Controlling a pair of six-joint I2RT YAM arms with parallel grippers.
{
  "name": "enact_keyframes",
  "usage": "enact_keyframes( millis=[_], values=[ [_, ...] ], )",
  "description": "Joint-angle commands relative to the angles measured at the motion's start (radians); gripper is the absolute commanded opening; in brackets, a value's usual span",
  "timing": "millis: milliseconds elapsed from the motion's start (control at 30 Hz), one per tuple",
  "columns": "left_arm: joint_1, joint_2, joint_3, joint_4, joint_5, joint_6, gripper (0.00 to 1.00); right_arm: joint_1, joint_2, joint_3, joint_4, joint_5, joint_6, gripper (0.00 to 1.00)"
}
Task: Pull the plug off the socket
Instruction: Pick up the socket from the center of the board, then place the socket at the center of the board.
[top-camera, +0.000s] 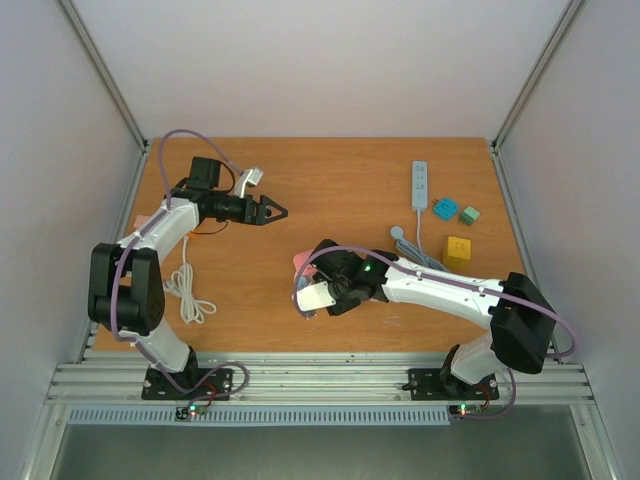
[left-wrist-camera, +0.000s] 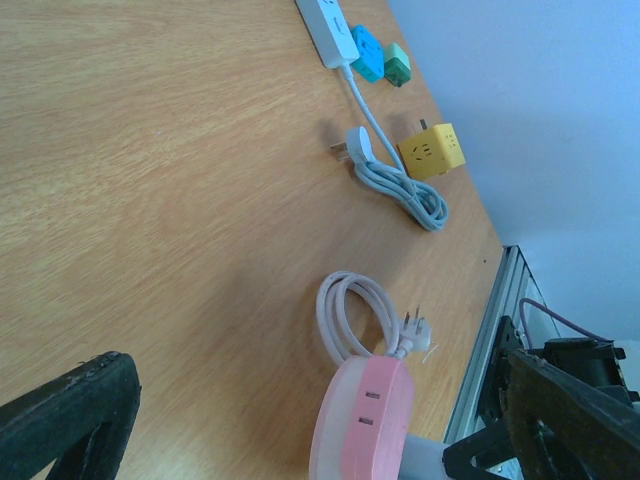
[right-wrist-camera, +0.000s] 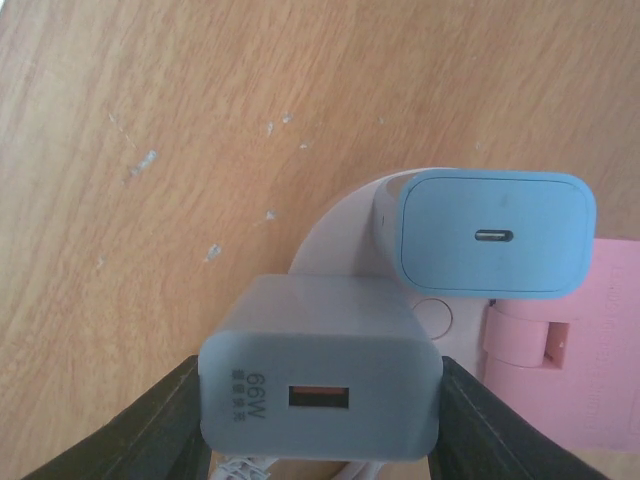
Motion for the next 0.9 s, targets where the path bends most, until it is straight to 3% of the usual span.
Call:
enact_keyframes(
  millis=[0, 167, 367, 467, 867],
  values=[
    [0.003, 0.026, -0.007, 0.038, 0.040, 0.000, 0.99, 0.003, -0.051, 0.004, 0.087, 0.078, -0.100, 0.33],
    [0.001, 0.062, -0.005, 0.025, 0.035, 0.005, 0.99, 0.003, -0.041, 0.007, 0.067, 0.056, -0.129, 0.34],
    [0.000, 0.085, -0.004, 0.026, 0.021, -0.003, 0.99, 0.002, -0.001, 0.119, -0.242, -0.143, -0.163, 0.39],
    [-0.002, 0.084, -0.002, 0.031, 0.022, -0.009, 0.99, 0.002, 0.046, 0.155, -0.332, -0.173, -0.167, 0.42],
    [-0.005, 0.068, -0.007, 0.034, 0.020, -0.015, 0.99, 0.002, 0.106, 0.085, -0.198, -0.094, -0.096, 0.56]
  ],
)
